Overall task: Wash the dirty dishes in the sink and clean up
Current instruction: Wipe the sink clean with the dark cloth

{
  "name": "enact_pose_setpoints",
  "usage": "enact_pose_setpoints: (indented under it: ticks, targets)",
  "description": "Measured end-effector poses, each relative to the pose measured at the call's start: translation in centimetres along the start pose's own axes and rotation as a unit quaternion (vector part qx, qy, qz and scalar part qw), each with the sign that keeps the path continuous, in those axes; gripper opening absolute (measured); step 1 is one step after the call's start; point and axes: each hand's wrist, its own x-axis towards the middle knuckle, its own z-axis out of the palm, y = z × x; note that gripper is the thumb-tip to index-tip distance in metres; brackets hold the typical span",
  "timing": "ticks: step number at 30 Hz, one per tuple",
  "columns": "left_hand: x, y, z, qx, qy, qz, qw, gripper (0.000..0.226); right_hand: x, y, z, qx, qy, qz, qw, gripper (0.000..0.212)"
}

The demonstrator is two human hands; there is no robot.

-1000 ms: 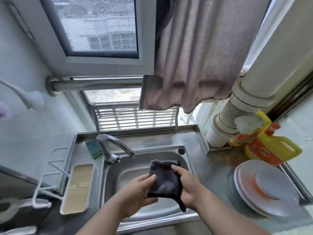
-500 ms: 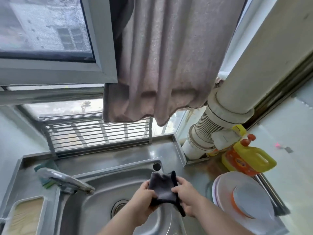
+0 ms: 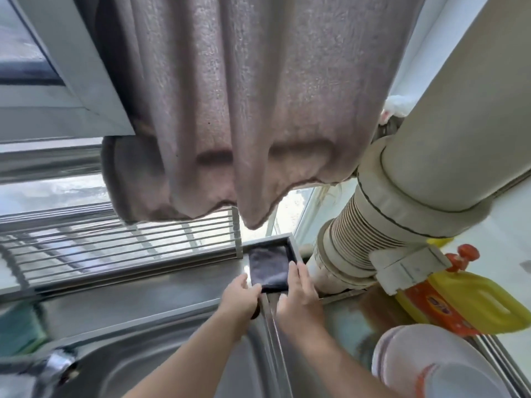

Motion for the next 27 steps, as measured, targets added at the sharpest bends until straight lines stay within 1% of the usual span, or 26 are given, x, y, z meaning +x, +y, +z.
enact_pose_setpoints:
  ticks: [1,2,3,4,5,6,7,8,9,10,11,12,13,14,16,18,20,21,22,23,25,27]
  targets:
    - [0.0,-0.4,-0.1,-0.004,-0.04,-0.009,0.999,0.033,-0.7,0.4,0.8,-0.026,-0.027,-0.019,0.999,0.075]
    - [-0.1,-0.9,-0.1,-0.003,-0.076,-0.016,0.997,0.043,-1.0,0.8,1.5,-0.051,-0.054,-0.04,0.996,0.075]
    - [-0.2,-1.4,-0.1,0.013,-0.099,-0.01,0.995,0.053,-1.0,0.9,1.7,-0.079,-0.078,-0.059,0.992,0.075]
    - [-0.4,-1.4,0.0,0.037,-0.119,0.009,0.992,0.058,-0.6,0.8,1.7,-0.101,-0.096,-0.068,0.988,0.075]
    - [-0.6,-1.2,0.1,0.083,-0.129,0.048,0.987,0.054,0.0,0.6,1.7,-0.121,-0.111,-0.073,0.984,0.073]
    - [-0.5,-1.2,0.3,0.163,-0.112,0.095,0.976,0.046,0.8,0.4,1.6,-0.137,-0.125,-0.077,0.98,0.07]
    - [-0.3,-1.2,0.5,0.261,-0.066,0.139,0.953,0.039,1.6,0.3,1.7,-0.153,-0.141,-0.079,0.975,0.066]
    - [0.0,-1.3,0.4,0.355,0.008,0.179,0.918,0.035,2.4,0.3,1.8,-0.166,-0.153,-0.079,0.971,0.065]
    - [0.1,-1.3,0.2,0.419,0.064,0.21,0.881,0.036,3.1,0.6,1.9,-0.178,-0.161,-0.076,0.968,0.065]
    - [0.5,-1.5,0.0,0.465,0.08,0.233,0.85,0.041,3.5,0.9,2.3,-0.191,-0.163,-0.076,0.965,0.066]
    - [0.9,-1.7,-0.1,0.504,0.055,0.25,0.825,0.052,3.5,1.1,2.3,-0.201,-0.161,-0.078,0.963,0.067]
    - [1.5,-1.8,-0.2,0.545,0.014,0.264,0.796,0.064,3.3,1.5,2.7,-0.206,-0.157,-0.08,0.963,0.068]
    - [2.0,-1.8,-0.3,0.58,-0.022,0.265,0.77,0.072,2.8,2.0,3.0,-0.204,-0.149,-0.08,0.964,0.069]
    - [2.5,-1.7,-0.4,0.602,-0.042,0.251,0.757,0.073,2.2,2.5,3.5,-0.205,-0.133,-0.082,0.966,0.069]
    - [3.5,-1.6,-0.6,0.62,-0.041,0.219,0.752,0.071,1.4,3.6,4.4,-0.221,-0.111,-0.073,0.966,0.07]
    - [4.3,-1.7,-0.8,0.635,-0.035,0.211,0.742,0.08,1.2,4.5,5.3,-0.247,-0.116,-0.058,0.96,0.075]
    - [4.8,-1.8,-1.0,0.644,-0.024,0.208,0.736,0.09,1.9,4.4,5.3,-0.23,-0.13,-0.055,0.963,0.088]
    - [4.9,-1.6,-1.1,0.647,-0.014,0.204,0.735,0.087,2.3,3.7,5.1,-0.219,-0.128,-0.061,0.965,0.095]
    - [4.9,-1.4,-1.0,0.65,-0.007,0.198,0.734,0.08,2.5,3.3,5.1,-0.205,-0.148,-0.053,0.966,0.099]
    - [4.9,-1.3,-0.8,0.649,0.0,0.195,0.735,0.072,2.7,3.1,5.1,-0.204,-0.147,-0.052,0.967,0.099]
    - [4.4,-1.7,-0.5,0.636,0.009,0.216,0.741,0.064,2.8,2.8,4.9,-0.221,-0.137,-0.05,0.964,0.087]
    - [3.7,-2.3,-0.6,0.619,0.003,0.246,0.746,0.06,2.9,2.7,4.3,-0.23,-0.157,-0.046,0.959,0.085]
